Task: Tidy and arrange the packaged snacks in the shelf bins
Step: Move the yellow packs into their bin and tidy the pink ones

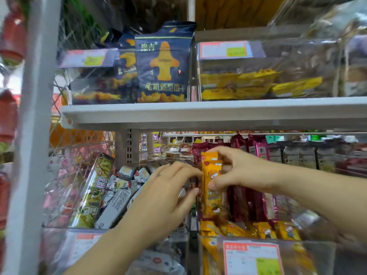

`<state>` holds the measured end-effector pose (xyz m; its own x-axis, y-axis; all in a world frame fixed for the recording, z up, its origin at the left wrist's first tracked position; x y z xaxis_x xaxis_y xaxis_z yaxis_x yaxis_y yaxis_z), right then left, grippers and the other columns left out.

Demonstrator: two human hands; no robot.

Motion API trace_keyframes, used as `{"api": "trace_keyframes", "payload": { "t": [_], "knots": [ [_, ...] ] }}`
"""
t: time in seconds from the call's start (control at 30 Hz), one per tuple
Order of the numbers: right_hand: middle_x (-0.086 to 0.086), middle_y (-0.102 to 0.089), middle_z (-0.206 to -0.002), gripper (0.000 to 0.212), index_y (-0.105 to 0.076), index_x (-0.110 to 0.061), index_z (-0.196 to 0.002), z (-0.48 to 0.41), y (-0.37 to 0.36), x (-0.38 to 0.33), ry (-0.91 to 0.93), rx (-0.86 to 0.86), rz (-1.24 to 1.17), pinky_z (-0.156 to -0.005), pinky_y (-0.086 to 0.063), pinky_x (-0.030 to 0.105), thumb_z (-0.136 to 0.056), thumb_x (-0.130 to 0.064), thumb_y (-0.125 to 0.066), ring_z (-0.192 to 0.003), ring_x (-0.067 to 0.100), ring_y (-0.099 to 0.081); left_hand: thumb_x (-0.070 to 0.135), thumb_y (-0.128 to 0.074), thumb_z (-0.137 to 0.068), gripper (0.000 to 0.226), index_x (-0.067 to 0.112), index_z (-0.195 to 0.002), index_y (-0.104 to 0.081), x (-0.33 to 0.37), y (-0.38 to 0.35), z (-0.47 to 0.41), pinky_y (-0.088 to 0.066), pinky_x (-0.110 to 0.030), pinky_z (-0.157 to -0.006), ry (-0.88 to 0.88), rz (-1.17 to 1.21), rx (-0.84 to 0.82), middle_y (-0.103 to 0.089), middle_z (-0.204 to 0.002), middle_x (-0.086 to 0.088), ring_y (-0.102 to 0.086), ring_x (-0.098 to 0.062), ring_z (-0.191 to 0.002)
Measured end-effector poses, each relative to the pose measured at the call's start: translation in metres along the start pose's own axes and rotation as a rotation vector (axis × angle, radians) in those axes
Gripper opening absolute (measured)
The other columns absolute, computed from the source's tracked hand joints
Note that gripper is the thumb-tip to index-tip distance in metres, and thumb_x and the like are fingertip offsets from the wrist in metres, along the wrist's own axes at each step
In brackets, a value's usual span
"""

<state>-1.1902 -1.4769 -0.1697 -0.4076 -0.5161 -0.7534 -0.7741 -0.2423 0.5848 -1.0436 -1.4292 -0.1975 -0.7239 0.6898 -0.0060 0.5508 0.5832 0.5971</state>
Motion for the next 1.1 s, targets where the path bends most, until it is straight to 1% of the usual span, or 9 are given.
{"api": "trace_keyframes", "payload": {
  "t": [0.13,0.2,0.27,0.33,0.47,0.67,0.87,0.97,1.1],
  "knots": [
    [-0.001,-0.068,-0.109,0.056,-0.054,-0.027,-0.114,0.038,0.010,-0.049,0.182,0.095,0.067,-0.088,-0.054,0.028,-0.070,-0.005,-0.080,-0.098,0.010,-0.067,0.066,-0.053,-0.074,0.065,0.071,-0.125,-0.012,0.011,0.017,-0.001,-0.030,-0.008,-0.102,0.134,0.217,-0.010,-0.033,-0.129,0.040,-0.034,0.016,-0.125],
    [0.001,-0.070,-0.106,0.057,-0.055,-0.026,-0.114,0.055,0.009,-0.064,0.231,0.091,-0.008,-0.084,-0.055,0.027,-0.067,-0.006,-0.080,-0.097,0.013,-0.068,0.068,-0.060,-0.067,0.083,0.069,-0.131,-0.007,0.019,0.023,-0.001,-0.028,-0.005,-0.098,0.191,0.366,-0.029,-0.033,-0.134,0.039,-0.032,0.017,-0.127],
    [0.002,-0.071,-0.103,0.058,-0.055,-0.022,-0.114,0.068,0.005,-0.075,0.270,0.065,-0.115,-0.081,-0.055,0.026,-0.063,-0.008,-0.077,-0.096,0.017,-0.069,0.066,-0.064,-0.065,0.090,0.061,-0.138,-0.012,0.030,0.029,0.001,-0.032,-0.014,-0.101,0.217,0.510,-0.050,-0.042,-0.133,0.035,-0.037,0.015,-0.126],
    [0.004,-0.071,-0.105,0.060,-0.055,-0.021,-0.116,0.079,-0.001,-0.080,0.281,0.034,-0.193,-0.083,-0.055,0.028,-0.061,-0.009,-0.075,-0.097,0.019,-0.069,0.059,-0.067,-0.067,0.087,0.059,-0.139,-0.018,0.042,0.036,0.008,-0.042,-0.023,-0.100,0.221,0.609,-0.058,-0.052,-0.128,0.028,-0.048,0.008,-0.120],
    [0.004,-0.068,-0.114,0.063,-0.053,-0.023,-0.122,0.085,-0.013,-0.079,0.235,-0.052,-0.224,-0.086,-0.055,0.030,-0.064,-0.009,-0.074,-0.103,0.016,-0.067,0.038,-0.070,-0.071,0.076,0.058,-0.132,-0.029,0.052,0.044,0.025,-0.054,-0.024,-0.080,0.289,0.645,0.000,-0.058,-0.117,0.016,-0.062,-0.002,-0.103],
    [-0.004,-0.052,-0.127,0.073,-0.046,-0.037,-0.127,0.061,-0.007,-0.013,-0.121,-0.051,0.061,-0.098,-0.049,0.039,-0.062,-0.042,-0.078,-0.112,0.011,-0.057,0.026,-0.070,-0.083,0.069,0.058,-0.126,-0.027,0.021,0.046,0.050,-0.050,-0.015,-0.068,0.459,0.569,0.065,-0.053,-0.112,0.019,-0.062,0.008,-0.087],
    [0.005,-0.036,-0.146,0.090,-0.019,-0.032,-0.149,0.039,-0.031,0.044,-0.391,-0.331,0.322,-0.107,-0.040,0.040,-0.079,-0.031,-0.076,-0.128,0.025,-0.046,0.027,-0.070,-0.081,0.069,0.055,-0.129,-0.029,0.004,0.038,0.051,-0.045,-0.004,-0.059,0.492,0.579,0.068,-0.050,-0.113,0.023,-0.058,0.016,-0.087],
    [0.003,-0.024,-0.153,0.090,-0.015,-0.030,-0.151,0.030,-0.040,0.049,-0.390,-0.376,0.326,-0.104,-0.042,0.031,-0.082,-0.025,-0.073,-0.124,0.016,-0.048,0.034,-0.070,-0.078,0.071,0.055,-0.132,-0.029,0.000,0.034,0.052,-0.044,-0.002,-0.059,0.502,0.579,0.066,-0.049,-0.111,0.027,-0.057,0.019,-0.085],
    [-0.001,-0.044,-0.140,0.081,-0.027,-0.028,-0.146,0.021,-0.048,0.053,-0.327,-0.378,0.298,-0.079,-0.044,0.008,-0.080,-0.021,-0.075,-0.100,0.001,-0.055,0.047,-0.066,-0.065,0.072,0.056,-0.128,-0.033,-0.001,0.031,0.053,-0.046,-0.003,-0.065,0.498,0.631,0.066,-0.053,-0.113,0.024,-0.060,0.013,-0.088]
  ]
}}
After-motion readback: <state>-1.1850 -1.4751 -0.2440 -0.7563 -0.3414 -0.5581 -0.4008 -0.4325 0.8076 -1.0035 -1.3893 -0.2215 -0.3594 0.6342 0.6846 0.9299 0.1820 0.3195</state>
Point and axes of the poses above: each hand's wrist, its own z-axis away from the middle knuckle, its own y-axis out of the back of the hand, x = y × z, the point moved 6 cm from there along -z, towards the middle knuckle
